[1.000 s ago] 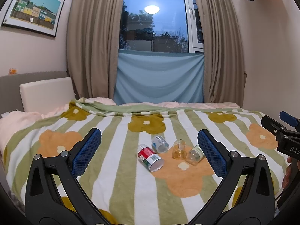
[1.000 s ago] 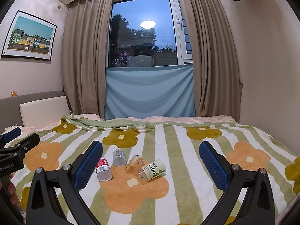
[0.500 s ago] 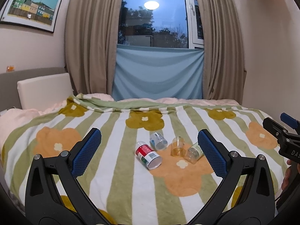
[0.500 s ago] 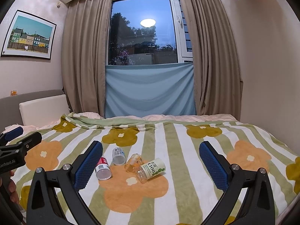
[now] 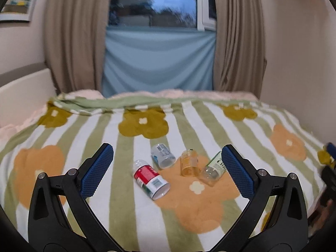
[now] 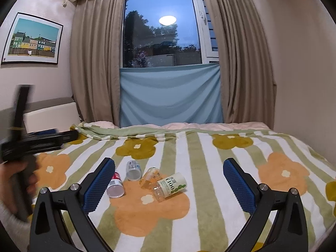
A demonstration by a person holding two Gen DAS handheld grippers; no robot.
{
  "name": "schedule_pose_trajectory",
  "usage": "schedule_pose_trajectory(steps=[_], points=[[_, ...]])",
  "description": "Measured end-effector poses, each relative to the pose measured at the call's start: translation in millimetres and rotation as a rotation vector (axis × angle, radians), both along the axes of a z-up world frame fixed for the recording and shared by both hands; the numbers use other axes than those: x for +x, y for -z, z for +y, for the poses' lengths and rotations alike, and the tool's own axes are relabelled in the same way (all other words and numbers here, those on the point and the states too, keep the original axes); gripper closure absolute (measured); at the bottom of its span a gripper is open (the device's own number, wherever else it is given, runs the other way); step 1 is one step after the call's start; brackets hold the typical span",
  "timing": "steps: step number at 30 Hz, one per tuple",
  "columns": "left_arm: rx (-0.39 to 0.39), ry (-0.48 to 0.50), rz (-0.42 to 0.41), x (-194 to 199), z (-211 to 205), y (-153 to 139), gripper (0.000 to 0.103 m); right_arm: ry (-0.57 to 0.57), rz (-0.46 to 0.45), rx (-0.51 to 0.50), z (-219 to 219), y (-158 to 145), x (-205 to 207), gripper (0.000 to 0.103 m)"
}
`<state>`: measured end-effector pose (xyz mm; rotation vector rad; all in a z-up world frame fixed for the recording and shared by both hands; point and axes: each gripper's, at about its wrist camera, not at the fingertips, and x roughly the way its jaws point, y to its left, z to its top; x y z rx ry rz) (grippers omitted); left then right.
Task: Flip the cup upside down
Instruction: 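Move the left tool to the white labelled cup and close on it, then lift the white cup with the left tool and rotate it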
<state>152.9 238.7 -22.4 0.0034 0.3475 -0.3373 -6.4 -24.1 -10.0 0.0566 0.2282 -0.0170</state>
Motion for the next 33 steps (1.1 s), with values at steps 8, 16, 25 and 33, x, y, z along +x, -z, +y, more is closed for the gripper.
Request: schedule_pose_trajectory(steps=[8,16,25,33], points=[[0.067,0.051,0.299,150.1,-37.8,29.2,0.001,-0.008,0.048,-0.039,-8.2,7.0,15.7,0.0],[0.133,-0.003,0.539,251.0,-68.9,83.7,0.001,0.0,0.116,-0.039,-24.5,27.6,28.6,0.0],[0.117,-0.053,0.793,319.0,-80.6,151.4,0.004,-0.034,0.15,-0.034,-32.0,31.6,36.9,0.0],[0.16,-0.056,0.883,338.0,-90.7,176.5,0.036,-0.074,0.193,0.003,-32.6,48.4,49.6,0.0]])
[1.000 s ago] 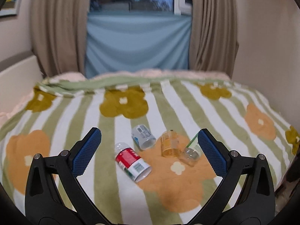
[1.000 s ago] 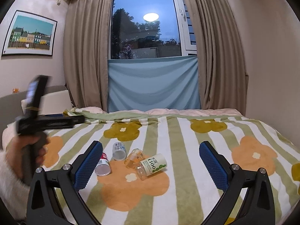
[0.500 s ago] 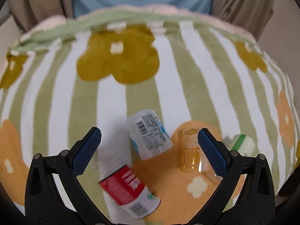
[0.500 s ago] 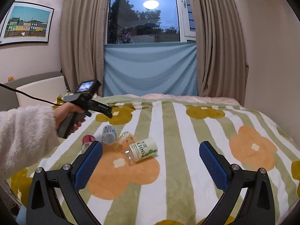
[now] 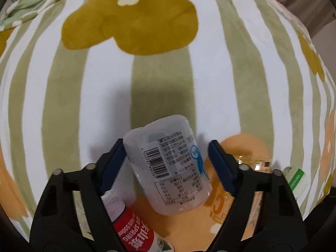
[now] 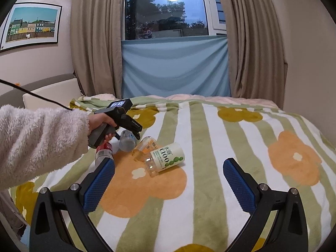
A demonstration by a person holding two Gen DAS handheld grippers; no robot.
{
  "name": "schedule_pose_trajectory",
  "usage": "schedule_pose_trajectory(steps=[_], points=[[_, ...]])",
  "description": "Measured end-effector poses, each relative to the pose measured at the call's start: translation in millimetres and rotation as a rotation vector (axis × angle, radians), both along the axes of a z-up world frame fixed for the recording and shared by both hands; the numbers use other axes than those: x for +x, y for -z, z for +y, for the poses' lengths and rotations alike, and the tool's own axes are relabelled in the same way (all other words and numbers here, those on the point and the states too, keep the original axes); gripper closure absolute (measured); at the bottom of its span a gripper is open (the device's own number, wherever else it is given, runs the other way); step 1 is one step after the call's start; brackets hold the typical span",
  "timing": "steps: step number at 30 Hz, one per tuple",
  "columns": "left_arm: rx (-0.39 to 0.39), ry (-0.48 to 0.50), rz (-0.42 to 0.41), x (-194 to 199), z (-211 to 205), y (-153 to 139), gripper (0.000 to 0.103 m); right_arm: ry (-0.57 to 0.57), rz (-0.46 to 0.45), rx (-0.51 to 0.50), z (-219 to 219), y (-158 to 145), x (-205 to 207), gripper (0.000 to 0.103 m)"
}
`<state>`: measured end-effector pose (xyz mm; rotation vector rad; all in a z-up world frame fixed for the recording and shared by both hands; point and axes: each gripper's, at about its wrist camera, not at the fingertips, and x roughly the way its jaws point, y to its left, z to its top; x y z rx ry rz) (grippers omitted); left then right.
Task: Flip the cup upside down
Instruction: 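Lift the white cup with the left tool and rotate it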
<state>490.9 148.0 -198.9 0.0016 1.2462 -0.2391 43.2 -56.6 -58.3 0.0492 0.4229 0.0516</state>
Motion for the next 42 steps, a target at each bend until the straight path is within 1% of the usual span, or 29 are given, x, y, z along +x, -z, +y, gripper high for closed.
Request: schedule_pose_trajectory(steps=[1,7,10,14,16,18,21,23,25,27,30,32,37,40,42], points=[[0.013,0.006,0.003,0.8,-1.0,2.1,0.036,-0.006,0.003,0.006,-0.3,1.7,1.7,0.0],[0.001,0.024,-0.002,-0.6,0.2,-0.5,0.037,-0.015,0.012,0.016,1.8,6.1,7.4,0.0],[-0.016,0.039,-0.013,-5.5,2.3,-9.0,0.037,-0.024,0.011,0.027,4.6,7.8,8.2,0.0],[-0.036,0.073,-0.039,-18.9,4.7,-30.0,0.038,-0.037,0.012,0.04,7.6,8.3,9.0,0.0],[-0.039,0.105,-0.057,-31.8,4.2,-43.6,0.038,-0.045,0.007,0.046,9.3,5.6,6.7,0.0],[-0.035,0.158,-0.077,-50.1,2.2,-57.4,0.037,-0.048,0.0,0.048,11.3,3.2,2.7,0.0],[-0.011,0.26,-0.085,-92.1,-8.8,-72.6,0.037,-0.045,-0.003,0.053,12.6,0.4,-5.2,0.0],[0.006,0.327,-0.083,-119.2,-18.3,-74.4,0.037,-0.043,0.006,0.06,12.5,0.3,-9.7,0.0],[0.027,0.396,-0.08,-151.9,-26.0,-69.2,0.037,-0.045,0.022,0.069,11.7,1.6,-14.1,0.0],[0.046,0.455,-0.065,-182.6,-34.8,-57.6,0.037,-0.053,0.048,0.087,9.5,4.4,-17.4,0.0],[0.06,0.533,-0.023,-221.1,-49.0,-31.7,0.037,-0.045,0.07,0.107,5.7,7.1,-26.4,0.0],[0.068,0.569,0.002,-238.4,-59.8,-16.4,0.037,-0.039,0.074,0.11,3.2,7.3,-32.2,0.0],[0.104,0.595,0.049,-257.2,-74.1,13.3,0.037,-0.018,0.079,0.1,-4.9,8.0,-47.4,0.0],[0.127,0.609,0.072,-261.5,-78.6,22.9,0.037,-0.007,0.085,0.107,-10.4,10.1,-54.4,0.0],[0.152,0.616,0.072,-262.1,-81.8,26.0,0.035,-0.001,0.091,0.116,-13.6,11.9,-57.2,0.0]])
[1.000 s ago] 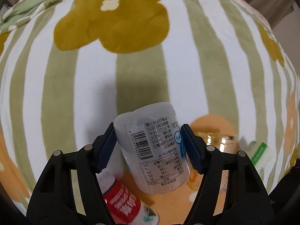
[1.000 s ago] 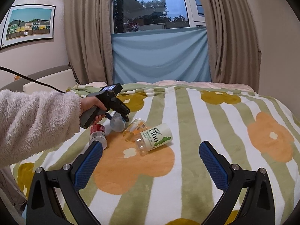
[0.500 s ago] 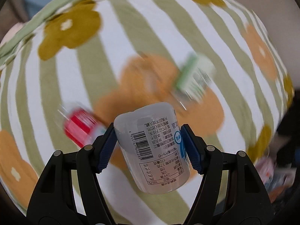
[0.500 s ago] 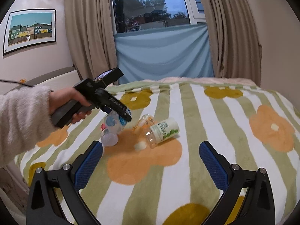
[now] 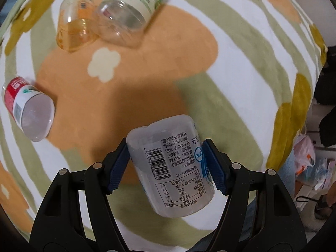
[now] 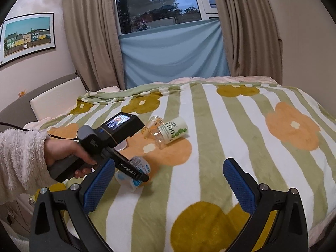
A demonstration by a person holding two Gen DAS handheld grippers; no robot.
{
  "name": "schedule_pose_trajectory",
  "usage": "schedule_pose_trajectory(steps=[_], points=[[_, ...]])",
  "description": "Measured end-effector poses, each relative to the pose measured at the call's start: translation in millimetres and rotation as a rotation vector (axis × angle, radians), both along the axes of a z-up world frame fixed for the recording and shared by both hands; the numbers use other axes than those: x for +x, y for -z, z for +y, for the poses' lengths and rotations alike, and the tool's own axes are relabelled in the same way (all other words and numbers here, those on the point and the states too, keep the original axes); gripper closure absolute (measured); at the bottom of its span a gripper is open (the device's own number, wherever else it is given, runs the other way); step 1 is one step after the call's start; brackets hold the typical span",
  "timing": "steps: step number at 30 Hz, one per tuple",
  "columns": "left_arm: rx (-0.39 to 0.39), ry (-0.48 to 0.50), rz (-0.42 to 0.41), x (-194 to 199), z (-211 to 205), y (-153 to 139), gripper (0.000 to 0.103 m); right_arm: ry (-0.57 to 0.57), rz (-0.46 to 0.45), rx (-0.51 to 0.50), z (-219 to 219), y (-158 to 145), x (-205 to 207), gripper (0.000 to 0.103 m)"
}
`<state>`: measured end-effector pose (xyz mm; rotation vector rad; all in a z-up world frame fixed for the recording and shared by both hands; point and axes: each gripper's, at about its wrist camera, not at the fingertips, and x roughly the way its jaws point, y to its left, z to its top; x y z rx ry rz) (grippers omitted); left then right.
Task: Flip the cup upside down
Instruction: 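Lift the white cup with the left tool and rotate it, then lower the white cup onto the bed and open the left tool, then move the right tool to the white cup and close on it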
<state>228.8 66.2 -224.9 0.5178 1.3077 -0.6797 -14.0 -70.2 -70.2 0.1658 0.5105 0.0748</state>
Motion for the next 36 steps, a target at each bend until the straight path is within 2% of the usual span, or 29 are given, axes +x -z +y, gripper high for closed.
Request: schedule_pose_trajectory(steps=[1,2,3,5,13,16,19,22,26,31,33,36], points=[[0.011,0.003,-0.007,0.5,-1.4,0.8,0.035,0.003,0.004,0.005,-1.7,0.9,-0.1,0.0],[0.022,0.002,-0.013,-0.3,-2.0,1.4,0.029,0.005,0.005,0.01,-2.7,1.5,-1.0,0.0],[0.036,-0.004,-0.021,-0.3,-2.2,1.5,0.016,0.005,0.006,0.014,-3.8,1.9,-1.4,0.0],[0.03,-0.014,-0.029,-1.7,-0.5,-0.7,0.004,0.005,0.007,0.026,-5.0,2.6,-2.0,0.0],[-0.069,-0.059,-0.041,-10.0,33.0,-30.2,0.003,-0.02,0.02,0.046,-0.1,1.7,1.4,0.0],[-0.114,-0.062,-0.101,-21.9,48.5,-53.9,0.003,-0.063,0.029,0.077,-0.4,-4.8,8.0,0.0],[-0.192,-0.08,-0.155,-37.5,67.6,-83.3,0.002,-0.113,0.061,0.111,-2.9,-13.1,22.9,0.0],[-0.256,-0.11,-0.195,-52.4,87.6,-107.8,0.001,-0.19,0.123,0.15,-3.9,-22.2,44.6,0.0],[-0.324,-0.173,-0.28,-78.5,110.9,-124.4,0.001,-0.288,0.267,0.296,-6.2,-18.9,84.0,0.0],[-0.316,-0.244,-0.338,-103.0,127.0,-113.0,0.001,-0.321,0.475,0.334,10.0,7.0,129.3,0.0],[-0.328,-0.263,-0.328,-106.5,133.2,-104.4,0.001,-0.321,0.554,0.345,15.3,21.2,141.2,0.0],[-0.34,-0.259,-0.296,-111.1,136.8,-90.2,0.001,-0.288,0.661,0.435,17.0,42.8,158.0,0.0]])
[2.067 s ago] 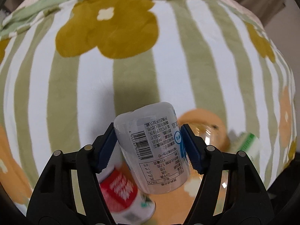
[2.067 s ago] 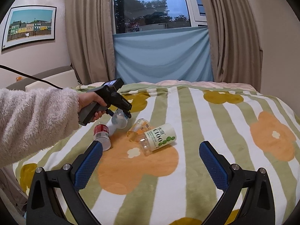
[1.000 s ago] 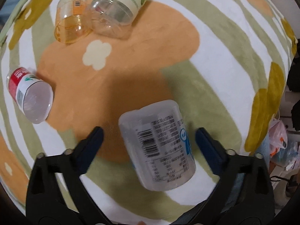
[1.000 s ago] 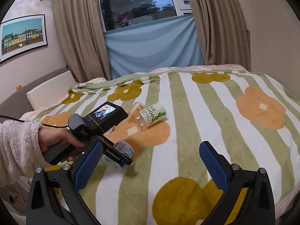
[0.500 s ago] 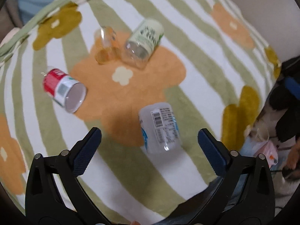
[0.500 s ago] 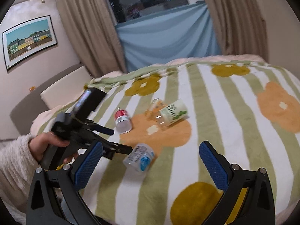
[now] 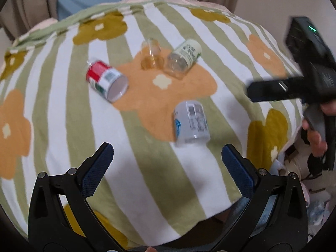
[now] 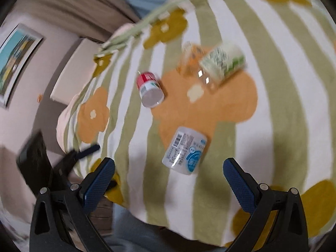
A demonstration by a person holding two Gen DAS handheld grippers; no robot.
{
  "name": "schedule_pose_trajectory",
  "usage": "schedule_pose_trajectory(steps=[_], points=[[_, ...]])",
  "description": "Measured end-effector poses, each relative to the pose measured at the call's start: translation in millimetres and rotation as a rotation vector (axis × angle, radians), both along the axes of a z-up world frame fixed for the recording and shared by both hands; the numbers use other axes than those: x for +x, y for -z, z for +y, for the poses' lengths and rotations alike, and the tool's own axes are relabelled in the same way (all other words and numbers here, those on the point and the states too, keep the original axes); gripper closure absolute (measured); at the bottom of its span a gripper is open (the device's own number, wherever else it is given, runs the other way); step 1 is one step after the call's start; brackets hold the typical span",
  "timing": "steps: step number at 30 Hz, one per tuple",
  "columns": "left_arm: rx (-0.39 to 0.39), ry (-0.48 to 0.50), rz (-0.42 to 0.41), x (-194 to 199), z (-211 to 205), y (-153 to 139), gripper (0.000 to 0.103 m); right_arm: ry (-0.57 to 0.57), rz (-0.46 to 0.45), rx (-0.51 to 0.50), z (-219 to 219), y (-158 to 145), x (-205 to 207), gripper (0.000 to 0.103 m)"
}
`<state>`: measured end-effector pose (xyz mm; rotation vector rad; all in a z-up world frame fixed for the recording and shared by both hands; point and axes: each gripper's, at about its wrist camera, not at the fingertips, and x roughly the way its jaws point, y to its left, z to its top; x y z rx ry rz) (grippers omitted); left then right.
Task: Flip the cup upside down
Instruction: 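Move the right tool to the white cup and close on it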
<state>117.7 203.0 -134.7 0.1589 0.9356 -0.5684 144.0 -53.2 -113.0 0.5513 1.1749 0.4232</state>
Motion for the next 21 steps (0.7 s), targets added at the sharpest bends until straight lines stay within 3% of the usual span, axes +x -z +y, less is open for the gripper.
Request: schedule_pose_trajectory(steps=[4,8,21], points=[[0.029,0.01,-0.01,-7.5,3.5,13.1,0.001,0.006,0.112,-0.029,13.2,20.6,19.2,0.0],[0.003,0.009,0.012,-12.8,12.2,21.9,0.001,0.005,0.211,-0.07,29.3,41.1,34.5,0.0],[-0.038,0.024,0.101,-7.8,39.0,57.4,0.001,0.068,0.327,-0.126,38.2,74.9,56.8,0.015]])
